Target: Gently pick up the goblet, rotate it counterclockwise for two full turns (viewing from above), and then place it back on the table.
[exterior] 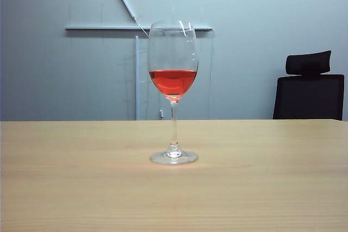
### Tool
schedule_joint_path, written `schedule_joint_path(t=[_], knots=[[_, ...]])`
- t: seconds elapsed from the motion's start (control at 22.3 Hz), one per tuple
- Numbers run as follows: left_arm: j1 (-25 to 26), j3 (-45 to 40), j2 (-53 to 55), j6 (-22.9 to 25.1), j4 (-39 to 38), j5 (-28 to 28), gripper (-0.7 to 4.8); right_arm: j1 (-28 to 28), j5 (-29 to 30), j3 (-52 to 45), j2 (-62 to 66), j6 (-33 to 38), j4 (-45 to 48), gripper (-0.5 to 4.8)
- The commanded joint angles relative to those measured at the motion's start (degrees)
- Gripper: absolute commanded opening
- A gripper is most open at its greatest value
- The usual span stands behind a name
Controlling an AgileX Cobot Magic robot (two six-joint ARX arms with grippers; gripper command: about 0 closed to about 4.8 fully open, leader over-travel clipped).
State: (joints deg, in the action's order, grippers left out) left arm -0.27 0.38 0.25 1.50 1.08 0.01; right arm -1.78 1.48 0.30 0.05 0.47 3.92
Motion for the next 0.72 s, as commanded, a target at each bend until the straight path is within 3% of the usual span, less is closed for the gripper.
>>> schedule_joint_path(t=[0.04, 0.27, 0.4, 0.54, 0.72], knots=[[-0.1, 0.1, 0.1, 0.0, 0.7, 0.2, -0.05, 0.0, -0.3, -0.2, -0.1, 0.2, 0.8, 0.00], [-0.1, 0.1, 0.1, 0.0, 0.7, 0.2, -0.05, 0.0, 0.0, -0.2, -0.1, 0.3, 0.9, 0.00], [-2.2, 0.1, 0.1, 0.0, 0.7, -0.6, -0.05, 0.1, 5.4, -0.2, -0.1, 5.7, 2.8, 0.01], [-11.8, 0.1, 2.0, 0.0, 0.7, -1.7, -0.05, 0.4, 11.6, 0.7, 0.3, 16.7, 6.9, 0.01], [-25.3, 0.1, 6.1, 0.0, 0.7, -1.6, -0.05, 3.1, 13.7, 5.5, 6.0, 15.6, 4.9, 0.01]])
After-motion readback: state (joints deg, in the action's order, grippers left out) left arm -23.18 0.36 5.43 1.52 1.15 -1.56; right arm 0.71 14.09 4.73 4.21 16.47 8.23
